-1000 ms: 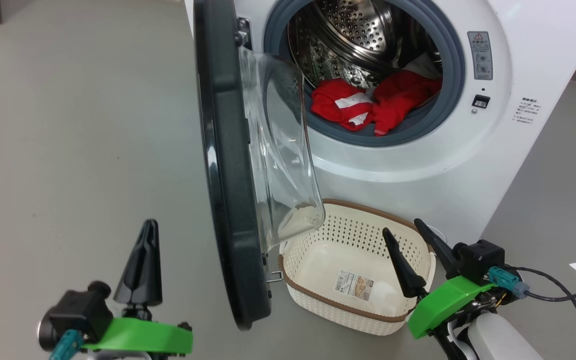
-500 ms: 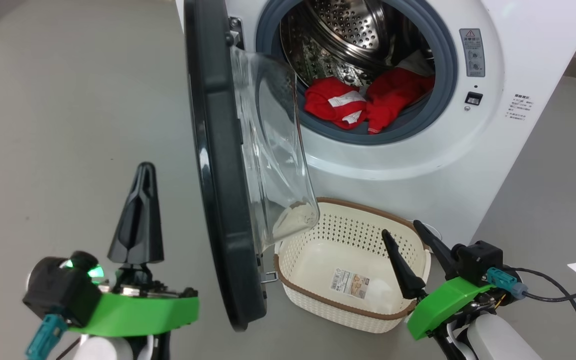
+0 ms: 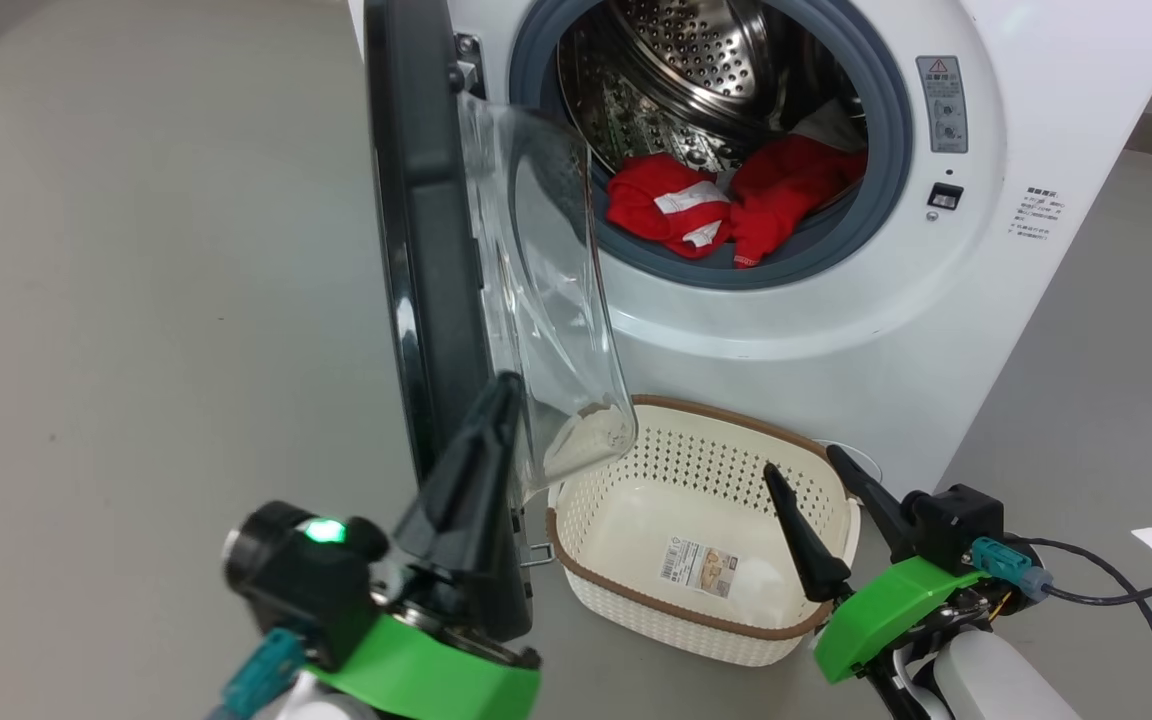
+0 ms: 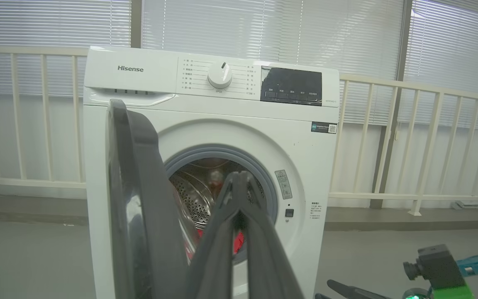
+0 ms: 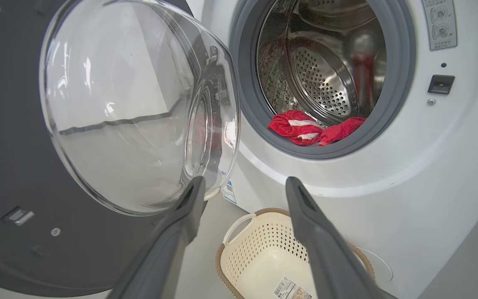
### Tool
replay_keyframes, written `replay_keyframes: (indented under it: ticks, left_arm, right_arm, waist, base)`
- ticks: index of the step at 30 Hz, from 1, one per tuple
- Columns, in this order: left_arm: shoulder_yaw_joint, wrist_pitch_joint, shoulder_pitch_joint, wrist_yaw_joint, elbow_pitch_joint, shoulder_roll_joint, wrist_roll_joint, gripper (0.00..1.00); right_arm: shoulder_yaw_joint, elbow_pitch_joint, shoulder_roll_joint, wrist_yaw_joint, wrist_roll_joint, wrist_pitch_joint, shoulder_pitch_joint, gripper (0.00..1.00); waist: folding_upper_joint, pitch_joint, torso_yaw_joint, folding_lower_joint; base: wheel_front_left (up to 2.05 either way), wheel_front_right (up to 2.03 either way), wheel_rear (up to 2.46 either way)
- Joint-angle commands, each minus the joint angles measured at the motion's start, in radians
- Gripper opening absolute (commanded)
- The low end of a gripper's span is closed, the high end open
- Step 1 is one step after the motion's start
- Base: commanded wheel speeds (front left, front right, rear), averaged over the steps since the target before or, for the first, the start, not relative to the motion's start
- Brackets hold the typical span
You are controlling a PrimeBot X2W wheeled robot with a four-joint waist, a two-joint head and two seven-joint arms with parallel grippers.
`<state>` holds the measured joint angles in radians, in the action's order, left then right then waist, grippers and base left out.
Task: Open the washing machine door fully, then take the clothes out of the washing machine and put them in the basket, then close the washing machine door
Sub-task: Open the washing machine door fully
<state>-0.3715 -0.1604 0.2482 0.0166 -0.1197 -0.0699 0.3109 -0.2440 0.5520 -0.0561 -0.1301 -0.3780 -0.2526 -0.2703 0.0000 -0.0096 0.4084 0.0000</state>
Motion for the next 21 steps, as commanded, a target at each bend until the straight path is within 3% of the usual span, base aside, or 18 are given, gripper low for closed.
replay_keyframes:
  ticks: [1,10,21]
  left_arm:
    - [-0.003,0.031,0.020,-0.029,0.003,-0.006,0.011,0.00]
    - [-0.029,0.121,0.006,-0.048,0.092,-0.018,0.050,0.00]
    - [-0.010,0.181,-0.013,-0.021,0.172,-0.033,0.084,0.00]
  right_arm:
    - [-0.024,-0.019,0.006,-0.001,-0.002,-0.009,-0.031,1.00]
    - [-0.012,-0.021,0.006,-0.001,-0.001,-0.009,-0.027,1.00]
    - [-0.005,-0.023,0.006,-0.001,0.003,-0.009,-0.018,1.00]
  waist:
    - [0.0000,-0.001,-0.001,0.0000]
    - [0.0000,-0.004,-0.005,0.0000]
    - [0.0000,-0.011,-0.002,0.0000]
  base:
    - [0.00,0.00,0.00]
    - [0.00,0.00,0.00]
    - [0.00,0.00,0.00]
